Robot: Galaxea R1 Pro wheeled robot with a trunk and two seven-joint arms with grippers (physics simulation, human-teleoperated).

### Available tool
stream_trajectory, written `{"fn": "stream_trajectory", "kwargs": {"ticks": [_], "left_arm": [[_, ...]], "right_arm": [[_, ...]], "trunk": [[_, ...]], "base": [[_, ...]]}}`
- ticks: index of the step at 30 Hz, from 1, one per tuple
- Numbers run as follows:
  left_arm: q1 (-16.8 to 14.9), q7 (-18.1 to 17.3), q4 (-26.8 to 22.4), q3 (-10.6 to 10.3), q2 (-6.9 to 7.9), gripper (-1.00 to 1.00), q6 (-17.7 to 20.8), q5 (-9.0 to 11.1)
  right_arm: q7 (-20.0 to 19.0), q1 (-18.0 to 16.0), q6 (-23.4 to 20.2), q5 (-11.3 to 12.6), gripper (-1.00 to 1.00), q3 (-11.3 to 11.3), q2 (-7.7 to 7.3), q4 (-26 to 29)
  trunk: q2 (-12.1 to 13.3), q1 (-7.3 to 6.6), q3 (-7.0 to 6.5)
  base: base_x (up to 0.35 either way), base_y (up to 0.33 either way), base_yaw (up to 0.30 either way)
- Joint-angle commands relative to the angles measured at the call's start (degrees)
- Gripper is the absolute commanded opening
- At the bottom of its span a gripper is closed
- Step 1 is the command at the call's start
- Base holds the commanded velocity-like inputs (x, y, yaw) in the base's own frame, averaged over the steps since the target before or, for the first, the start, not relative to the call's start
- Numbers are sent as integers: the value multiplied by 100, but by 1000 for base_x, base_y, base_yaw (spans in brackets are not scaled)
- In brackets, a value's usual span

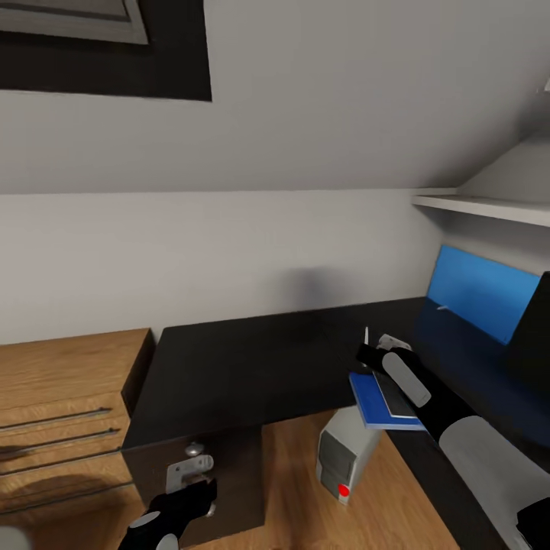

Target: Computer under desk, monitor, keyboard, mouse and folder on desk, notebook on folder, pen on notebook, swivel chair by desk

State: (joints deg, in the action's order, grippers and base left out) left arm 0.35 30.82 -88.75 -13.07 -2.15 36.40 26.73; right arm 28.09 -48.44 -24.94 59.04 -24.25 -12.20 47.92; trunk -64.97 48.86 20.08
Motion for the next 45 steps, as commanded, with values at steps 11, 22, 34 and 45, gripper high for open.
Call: {"fn": "stream_trajectory", "kwargs": {"ticks": [11,22,34,45], "left_arm": [[0,52,-11,-3,3,100,7,61],[0,50,-11,-3,-2,100,10,61],[0,47,-63,-14,-10,100,3,65],[8,47,-388,-464,-6,100,-46,61]], "right_arm": [[190,-7,-2,45,-100,-27,-3,2],[256,-7,-12,25,-100,-51,0,0],[219,-7,-28,-771,-100,-221,193,-268],[158,-11,2,-1486,-100,-207,523,-749]], "trunk": [[-5,-2,-47],[-5,-2,-88],[-5,-2,-91],[-5,-2,-91]], "base": [[-147,0,-261],[-5,0,-210],[0,0,-12],[0,0,0]]}}
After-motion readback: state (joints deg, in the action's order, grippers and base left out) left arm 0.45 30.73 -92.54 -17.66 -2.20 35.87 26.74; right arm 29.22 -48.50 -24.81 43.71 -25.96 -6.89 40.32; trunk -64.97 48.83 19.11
